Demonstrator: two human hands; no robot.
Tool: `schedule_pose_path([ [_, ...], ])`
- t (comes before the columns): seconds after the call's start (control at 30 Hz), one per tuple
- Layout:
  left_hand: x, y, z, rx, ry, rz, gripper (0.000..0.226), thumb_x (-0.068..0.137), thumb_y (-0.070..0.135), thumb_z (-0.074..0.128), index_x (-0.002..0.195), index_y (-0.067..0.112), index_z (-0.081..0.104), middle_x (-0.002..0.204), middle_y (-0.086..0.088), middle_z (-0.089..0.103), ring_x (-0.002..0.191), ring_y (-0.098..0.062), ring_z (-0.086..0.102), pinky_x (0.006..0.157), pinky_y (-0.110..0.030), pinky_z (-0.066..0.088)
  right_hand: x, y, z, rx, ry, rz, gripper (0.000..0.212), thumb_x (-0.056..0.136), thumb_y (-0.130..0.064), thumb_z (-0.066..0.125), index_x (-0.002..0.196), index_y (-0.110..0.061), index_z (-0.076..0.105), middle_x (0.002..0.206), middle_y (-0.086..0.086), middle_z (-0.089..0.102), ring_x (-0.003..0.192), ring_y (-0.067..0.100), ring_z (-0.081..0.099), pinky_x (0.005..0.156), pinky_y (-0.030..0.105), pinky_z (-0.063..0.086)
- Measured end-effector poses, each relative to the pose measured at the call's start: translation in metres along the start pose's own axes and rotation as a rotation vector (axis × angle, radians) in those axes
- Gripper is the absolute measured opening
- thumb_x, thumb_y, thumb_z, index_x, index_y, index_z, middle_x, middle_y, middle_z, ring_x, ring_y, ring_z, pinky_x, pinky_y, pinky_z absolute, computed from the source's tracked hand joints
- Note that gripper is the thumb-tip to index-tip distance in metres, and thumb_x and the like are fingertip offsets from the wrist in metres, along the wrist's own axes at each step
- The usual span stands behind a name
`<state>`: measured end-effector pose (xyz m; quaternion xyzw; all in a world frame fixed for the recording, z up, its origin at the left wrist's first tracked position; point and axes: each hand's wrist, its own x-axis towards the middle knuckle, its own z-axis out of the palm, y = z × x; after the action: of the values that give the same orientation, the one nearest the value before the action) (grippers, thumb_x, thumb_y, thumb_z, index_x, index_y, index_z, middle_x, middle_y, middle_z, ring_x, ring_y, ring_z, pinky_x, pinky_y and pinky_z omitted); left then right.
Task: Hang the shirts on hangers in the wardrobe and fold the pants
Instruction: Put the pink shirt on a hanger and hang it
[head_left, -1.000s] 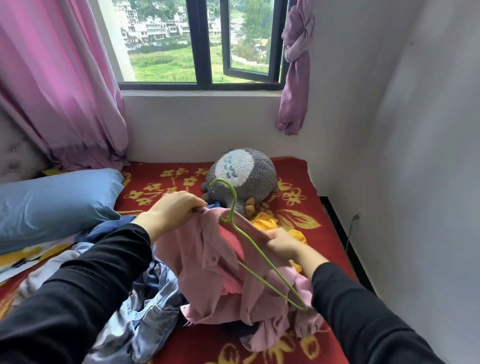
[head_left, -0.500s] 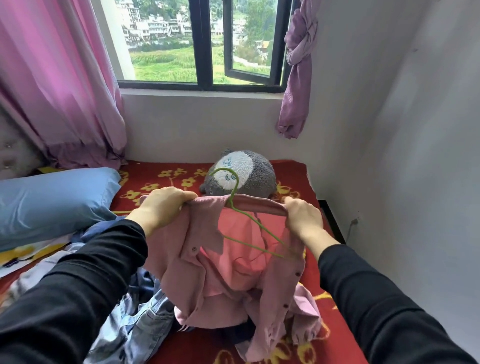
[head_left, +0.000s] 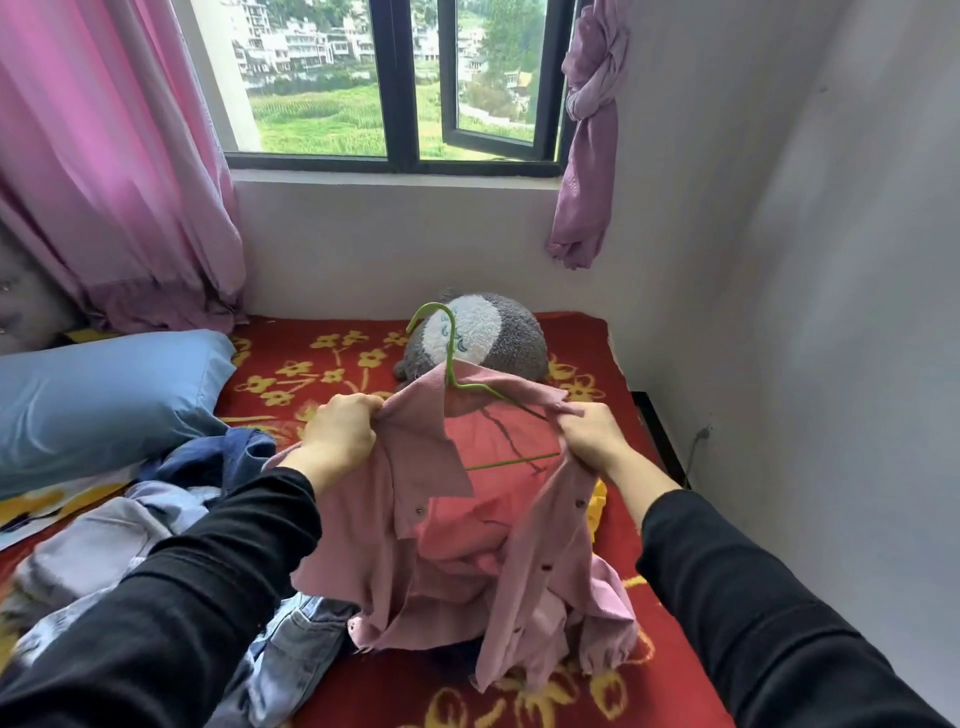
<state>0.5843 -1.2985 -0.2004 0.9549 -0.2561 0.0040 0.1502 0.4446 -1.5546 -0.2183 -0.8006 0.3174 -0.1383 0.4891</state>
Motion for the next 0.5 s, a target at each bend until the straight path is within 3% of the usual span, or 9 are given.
schedule_pose_path([
  [0.07, -0.003, 0.01, 0.004, -0.015, 0.032, -0.062, 0.041, 0.079, 0.0, 0.048, 0.106, 0.024, 0.067, 0.109, -0.014, 0.066, 0.104, -0.038, 0.06, 0.084, -0.04, 0.049, -0.01, -0.018, 0.008, 0.292, -0.103, -0.015, 0.012, 0.089, -0.012, 0.063, 0.094, -0.011, 0.074, 0.088, 0.002, 0.07, 0.081, 0.011, 0.059, 0.078, 0.028, 0.049],
  [0.1, -0.003, 0.014, 0.004, -0.033, 0.049, -0.087, 0.04, 0.079, 0.0, 0.048, 0.104, 0.024, 0.068, 0.108, -0.014, 0.067, 0.104, -0.039, 0.06, 0.083, -0.039, 0.049, -0.016, -0.023, 0.012, 0.397, -0.229, -0.01, 0.013, 0.088, -0.01, 0.064, 0.096, -0.013, 0.073, 0.088, 0.001, 0.072, 0.076, 0.009, 0.062, 0.077, 0.026, 0.051],
  [0.13, -0.003, 0.017, 0.003, -0.059, 0.065, -0.105, 0.039, 0.078, 0.0, 0.048, 0.101, 0.024, 0.068, 0.107, -0.013, 0.067, 0.104, -0.038, 0.06, 0.083, -0.039, 0.048, -0.024, -0.027, 0.014, 0.398, -0.399, 0.018, 0.014, 0.086, -0.009, 0.064, 0.095, -0.016, 0.072, 0.08, -0.003, 0.071, 0.065, 0.005, 0.061, 0.065, 0.021, 0.05],
  [0.2, -0.002, 0.02, -0.002, -0.128, 0.09, -0.113, 0.038, 0.076, -0.001, 0.049, 0.095, 0.024, 0.07, 0.104, -0.011, 0.069, 0.103, -0.037, 0.06, 0.081, -0.037, 0.047, -0.036, -0.028, 0.012, 0.09, -0.746, 0.086, 0.018, 0.082, -0.007, 0.062, 0.093, -0.019, 0.071, 0.067, -0.007, 0.063, 0.056, 0.005, 0.056, 0.048, 0.017, 0.044],
  [0.23, -0.001, 0.02, -0.006, -0.168, 0.103, -0.104, 0.038, 0.075, -0.002, 0.049, 0.091, 0.025, 0.07, 0.1, -0.01, 0.07, 0.101, -0.036, 0.061, 0.079, -0.036, 0.046, -0.038, -0.027, 0.011, -0.063, -0.819, 0.088, 0.022, 0.08, -0.006, 0.061, 0.095, -0.017, 0.072, 0.071, -0.005, 0.063, 0.063, 0.009, 0.057, 0.052, 0.019, 0.045],
  [0.3, 0.0, 0.018, -0.017, -0.244, 0.141, -0.074, 0.04, 0.071, -0.002, 0.049, 0.088, 0.026, 0.071, 0.095, -0.007, 0.071, 0.097, -0.034, 0.062, 0.075, -0.033, 0.045, -0.033, -0.027, 0.006, -0.109, -0.607, 0.023, 0.024, 0.078, -0.004, 0.06, 0.097, -0.009, 0.073, 0.079, 0.003, 0.065, 0.076, 0.017, 0.059, 0.064, 0.026, 0.045],
  [0.4, -0.002, 0.016, -0.033, -0.308, 0.215, -0.025, 0.05, 0.069, -0.002, 0.049, 0.098, 0.031, 0.073, 0.098, -0.003, 0.073, 0.099, -0.03, 0.062, 0.077, -0.03, 0.043, -0.022, -0.038, -0.009, -0.203, 0.15, -0.202, 0.03, 0.076, -0.009, 0.059, 0.105, -0.014, 0.067, 0.1, 0.005, 0.063, 0.094, 0.021, 0.057, 0.077, 0.029, 0.044],
  [0.43, -0.002, 0.018, -0.038, -0.313, 0.241, -0.001, 0.051, 0.069, -0.002, 0.05, 0.1, 0.032, 0.073, 0.1, -0.002, 0.073, 0.101, -0.029, 0.062, 0.077, -0.03, 0.042, -0.017, -0.042, -0.014, -0.351, 0.274, -0.279, 0.039, 0.078, -0.012, 0.059, 0.117, -0.016, 0.061, 0.112, 0.005, 0.058, 0.106, 0.023, 0.052, 0.085, 0.033, 0.043],
  [0.5, -0.002, 0.022, -0.05, -0.328, 0.289, 0.055, 0.053, 0.07, -0.002, 0.05, 0.103, 0.033, 0.073, 0.102, 0.0, 0.073, 0.103, -0.028, 0.063, 0.078, -0.029, 0.042, -0.008, -0.055, -0.021, -0.563, 0.28, -0.366, 0.053, 0.086, -0.024, 0.057, 0.138, -0.026, 0.046, 0.136, 0.002, 0.045, 0.127, 0.023, 0.038, 0.1, 0.043, 0.034],
])
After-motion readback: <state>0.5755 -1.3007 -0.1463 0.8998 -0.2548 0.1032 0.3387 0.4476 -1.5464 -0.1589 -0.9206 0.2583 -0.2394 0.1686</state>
